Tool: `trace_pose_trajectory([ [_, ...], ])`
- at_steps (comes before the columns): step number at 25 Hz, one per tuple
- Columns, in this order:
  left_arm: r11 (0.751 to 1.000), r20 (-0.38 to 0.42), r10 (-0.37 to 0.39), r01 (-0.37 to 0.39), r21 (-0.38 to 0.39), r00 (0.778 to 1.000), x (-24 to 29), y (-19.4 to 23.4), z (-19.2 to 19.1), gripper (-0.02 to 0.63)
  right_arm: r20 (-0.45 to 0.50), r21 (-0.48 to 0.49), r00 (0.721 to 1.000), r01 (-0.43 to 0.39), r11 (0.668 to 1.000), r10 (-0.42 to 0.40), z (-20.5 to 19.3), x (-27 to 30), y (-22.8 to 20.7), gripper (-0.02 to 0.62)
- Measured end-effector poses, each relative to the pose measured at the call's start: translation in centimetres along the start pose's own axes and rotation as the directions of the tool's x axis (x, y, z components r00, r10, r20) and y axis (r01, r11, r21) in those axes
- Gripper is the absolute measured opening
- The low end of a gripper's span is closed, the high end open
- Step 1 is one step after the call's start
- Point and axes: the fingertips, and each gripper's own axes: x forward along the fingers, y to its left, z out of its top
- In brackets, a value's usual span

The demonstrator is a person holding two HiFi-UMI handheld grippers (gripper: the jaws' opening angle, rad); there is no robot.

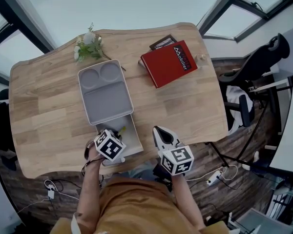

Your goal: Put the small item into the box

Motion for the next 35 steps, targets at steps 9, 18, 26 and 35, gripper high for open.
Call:
trace_pose_trajectory([
  [9,1.0,-0.002,-0.011,0.011,-0.001,1.0,0.2,-0.1,0.1,0.069,-0.005,-0.005,1.0,-0.005,1.0,0.005,-0.1,0.1,0.1,0.004],
  [18,0.996,0.121,-0.017,0.028,-0.085,0.992,-0.6,0.4,1.2,0.071,0.005,-0.01,1.0,0.002,1.0,-0.002,0.2,-0.6,-0.1,0.004],
  [26,0.967,0.343,-0.051,0.132,-0.219,0.938,-3.5,0.4,3.1,0.054,0.032,-0.032,0.999,-0.012,0.999,0.013,1.2,-1.1,0.8,0.005],
  [35,0.956,0.489,0.065,0.087,-0.282,0.87,-7.5,1.8,4.6,0.006,0.062,-0.079,0.997,-0.044,0.996,0.049,2.4,-1.5,2.9,0.005],
])
